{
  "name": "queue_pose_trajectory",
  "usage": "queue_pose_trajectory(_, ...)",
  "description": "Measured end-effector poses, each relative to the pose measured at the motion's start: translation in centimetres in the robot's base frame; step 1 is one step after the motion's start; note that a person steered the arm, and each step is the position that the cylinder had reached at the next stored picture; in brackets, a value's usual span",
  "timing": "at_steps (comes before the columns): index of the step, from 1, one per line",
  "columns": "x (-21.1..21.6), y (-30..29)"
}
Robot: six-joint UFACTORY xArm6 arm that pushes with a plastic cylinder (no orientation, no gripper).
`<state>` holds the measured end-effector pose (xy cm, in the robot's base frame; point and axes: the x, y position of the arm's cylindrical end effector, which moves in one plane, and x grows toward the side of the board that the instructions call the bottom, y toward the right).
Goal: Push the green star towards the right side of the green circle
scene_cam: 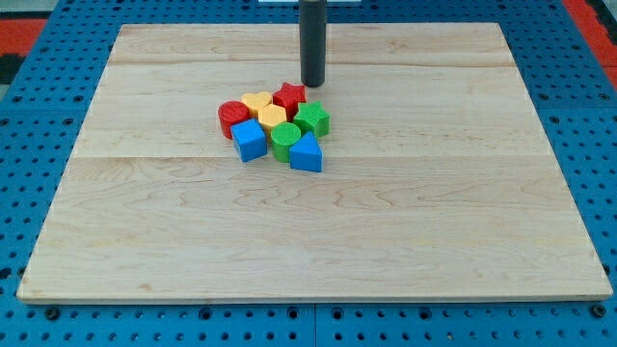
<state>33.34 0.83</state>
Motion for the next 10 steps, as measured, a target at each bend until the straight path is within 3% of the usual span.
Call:
queue_pose_trajectory(4,6.7,1.3)
queue_pose_trajectory(5,10.3,4.8)
queue_pose_trajectory(6,14.7,4.3)
queue_pose_trajectory(8,13.9,-1.8)
queue_pose_trajectory(10,13.9,-2.0)
